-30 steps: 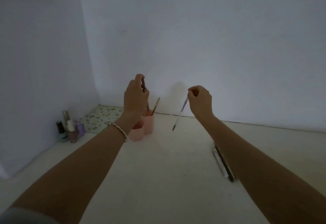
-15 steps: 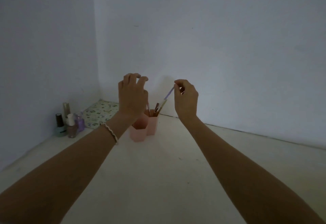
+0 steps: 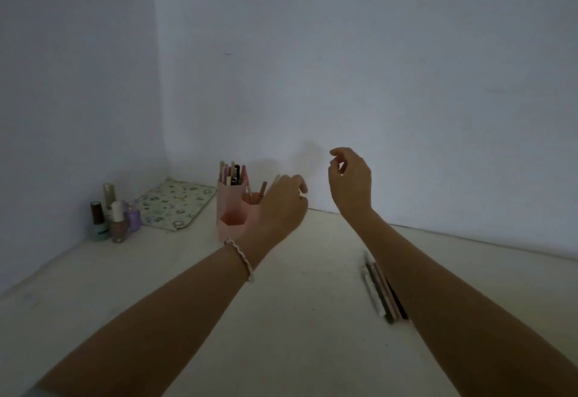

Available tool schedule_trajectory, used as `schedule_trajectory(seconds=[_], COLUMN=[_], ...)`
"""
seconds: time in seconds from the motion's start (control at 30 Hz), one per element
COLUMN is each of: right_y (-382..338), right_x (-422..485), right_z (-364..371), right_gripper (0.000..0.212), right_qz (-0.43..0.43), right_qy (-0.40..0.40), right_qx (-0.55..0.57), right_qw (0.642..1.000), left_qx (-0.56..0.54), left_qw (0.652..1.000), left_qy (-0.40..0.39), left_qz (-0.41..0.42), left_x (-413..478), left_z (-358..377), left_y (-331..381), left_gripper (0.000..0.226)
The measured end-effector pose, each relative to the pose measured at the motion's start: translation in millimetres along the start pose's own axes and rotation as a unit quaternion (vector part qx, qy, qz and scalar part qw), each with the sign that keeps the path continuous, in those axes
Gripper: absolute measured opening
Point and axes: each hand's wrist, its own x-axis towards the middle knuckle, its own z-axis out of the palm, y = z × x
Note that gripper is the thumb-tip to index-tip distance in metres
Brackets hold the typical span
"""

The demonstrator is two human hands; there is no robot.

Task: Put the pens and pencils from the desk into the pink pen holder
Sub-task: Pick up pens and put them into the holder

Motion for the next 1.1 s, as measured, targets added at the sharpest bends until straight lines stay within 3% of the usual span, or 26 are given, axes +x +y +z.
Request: schedule_trajectory(seconds=[0.1,0.2,0.53,0.73,0.87,0.93,1.0,1.1], right_y=[21,42,77,86,92,99,105,108], right_x=[-3,-9,-24,-33,-35,-37,-45,-61], right_z=[-40,-70,-98,-94,-95,-93,-88,-76], right_gripper=[0.023,0.022,0.022,0.022,0.019,0.017,0.015,0.037], right_qz=[0.025,0.053,0.106,0.124,0.147,0.185,0.229,0.259], right_qy=[0.0,0.002,-0.003,-0.034,-0.085,-0.175,-0.302,-0.398], right_qx=[-0.02,-0.039,-0.035,-0.024,-0.076,-0.13,-0.177,-0.208], right_qw=[0.999,0.998,0.994,0.991,0.983,0.958,0.908,0.855], left_qx=[-0.014,-0.015,0.044,0.057,0.051,-0.013,-0.065,-0.091], left_qw=[0.988,0.97,0.95,0.947,0.969,0.984,0.991,0.994], left_qy=[-0.152,-0.239,-0.301,-0.303,-0.222,-0.145,-0.093,-0.052], left_qz=[-0.04,-0.033,-0.074,-0.089,-0.098,-0.106,-0.07,-0.013], left_x=[-23,-48,-71,-69,-55,-41,-29,-23], left_z=[57,99,120,124,105,86,68,50], left_y=[34,57,71,72,66,63,63,62], left_gripper=[0.016,0.024,0.041,0.04,0.044,0.048,0.059,0.064])
